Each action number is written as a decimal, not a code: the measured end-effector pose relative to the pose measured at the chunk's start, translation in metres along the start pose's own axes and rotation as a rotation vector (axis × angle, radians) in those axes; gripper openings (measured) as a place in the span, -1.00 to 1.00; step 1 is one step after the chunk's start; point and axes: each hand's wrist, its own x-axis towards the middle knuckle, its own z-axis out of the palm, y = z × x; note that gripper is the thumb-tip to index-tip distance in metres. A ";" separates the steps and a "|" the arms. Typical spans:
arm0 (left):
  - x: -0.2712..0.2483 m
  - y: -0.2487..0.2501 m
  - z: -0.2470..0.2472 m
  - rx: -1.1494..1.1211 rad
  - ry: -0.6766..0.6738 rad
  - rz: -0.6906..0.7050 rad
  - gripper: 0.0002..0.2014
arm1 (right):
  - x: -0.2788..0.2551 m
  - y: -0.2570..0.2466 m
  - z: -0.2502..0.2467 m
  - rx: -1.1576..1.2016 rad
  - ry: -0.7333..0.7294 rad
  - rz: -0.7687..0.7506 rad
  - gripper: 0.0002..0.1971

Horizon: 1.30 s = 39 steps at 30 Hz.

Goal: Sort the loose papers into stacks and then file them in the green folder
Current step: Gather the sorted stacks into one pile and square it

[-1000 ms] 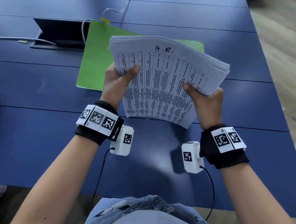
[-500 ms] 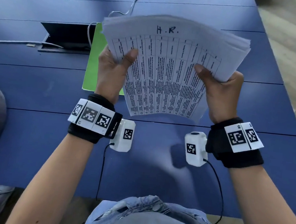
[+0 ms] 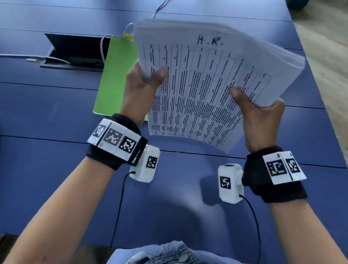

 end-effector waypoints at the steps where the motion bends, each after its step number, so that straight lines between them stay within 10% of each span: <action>1: 0.003 0.004 -0.001 -0.017 -0.011 0.021 -0.78 | 0.002 -0.003 -0.001 0.027 0.005 -0.029 -0.76; 13: 0.012 -0.080 -0.015 0.199 -0.078 -0.325 -0.68 | -0.013 0.108 0.004 -0.289 -0.013 0.433 -0.91; 27: 0.166 -0.063 -0.072 0.838 -0.128 -0.273 -0.63 | 0.101 0.119 0.062 -0.436 -0.162 0.336 -0.59; 34: 0.176 -0.099 -0.132 1.244 0.229 -0.717 -0.19 | 0.111 0.162 0.064 -0.610 -0.235 0.539 -0.65; 39: 0.170 -0.120 -0.145 1.128 0.280 -0.935 -0.17 | 0.109 0.176 0.060 -0.617 -0.268 0.615 -0.96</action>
